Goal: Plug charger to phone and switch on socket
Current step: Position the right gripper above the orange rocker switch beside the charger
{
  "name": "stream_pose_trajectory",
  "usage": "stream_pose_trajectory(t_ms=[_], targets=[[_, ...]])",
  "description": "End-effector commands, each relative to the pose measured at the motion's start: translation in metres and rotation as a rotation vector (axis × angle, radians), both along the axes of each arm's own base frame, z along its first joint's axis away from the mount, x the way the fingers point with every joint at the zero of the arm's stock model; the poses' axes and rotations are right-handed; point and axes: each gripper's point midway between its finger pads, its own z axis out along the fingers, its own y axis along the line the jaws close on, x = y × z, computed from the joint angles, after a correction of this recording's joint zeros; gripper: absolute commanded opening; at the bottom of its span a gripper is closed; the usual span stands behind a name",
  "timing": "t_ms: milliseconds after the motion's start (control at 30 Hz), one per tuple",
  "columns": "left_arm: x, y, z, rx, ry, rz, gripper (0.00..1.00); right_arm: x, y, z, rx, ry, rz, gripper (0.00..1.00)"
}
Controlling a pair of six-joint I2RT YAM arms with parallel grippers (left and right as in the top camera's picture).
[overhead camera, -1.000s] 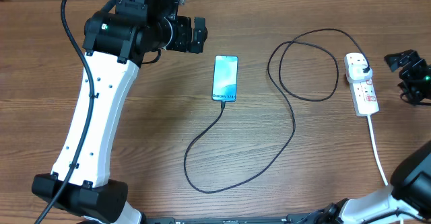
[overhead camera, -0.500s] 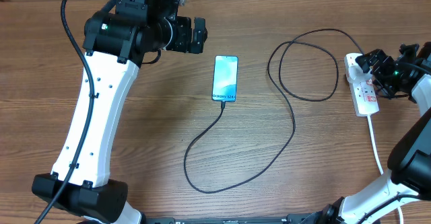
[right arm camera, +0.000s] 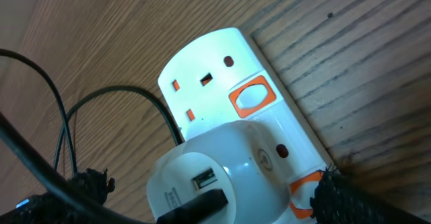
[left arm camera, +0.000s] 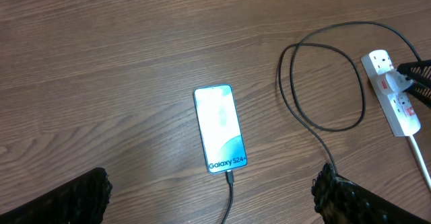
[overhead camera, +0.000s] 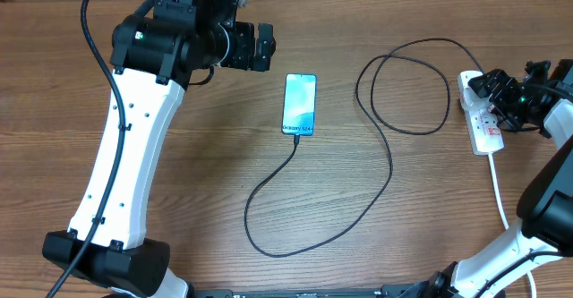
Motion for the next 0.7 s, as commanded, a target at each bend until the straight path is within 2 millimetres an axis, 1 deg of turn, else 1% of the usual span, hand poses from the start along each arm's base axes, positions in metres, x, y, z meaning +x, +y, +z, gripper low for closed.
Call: stream_pose_trajectory(t_ms=[0,200,267,367,667], targets=[[-0.005,0.002,0.012,-0.002,-0.031,-0.003,1.0,0.005,0.007,0.002,0.014,-0.033,0.051,1.0],[-0.005,0.002,0.012,-0.002,-0.031,-0.003,1.0,0.004,0.014,0.001,0.027,-0.019,0.064,1.0],[-0.005,0.002,0.012,-0.002,-0.031,-0.003,1.0,0.005,0.023,0.0,0.031,-0.012,0.082,1.0],[-0.005,0.002,0.012,-0.002,-0.031,-0.003,1.0,0.005,0.029,-0.001,0.033,-0.001,0.092,1.0],[-0.005,0.002,0.012,-0.006,-0.028,-0.006,1.0,0.0,0.032,-0.004,0.057,0.026,0.077,1.0]])
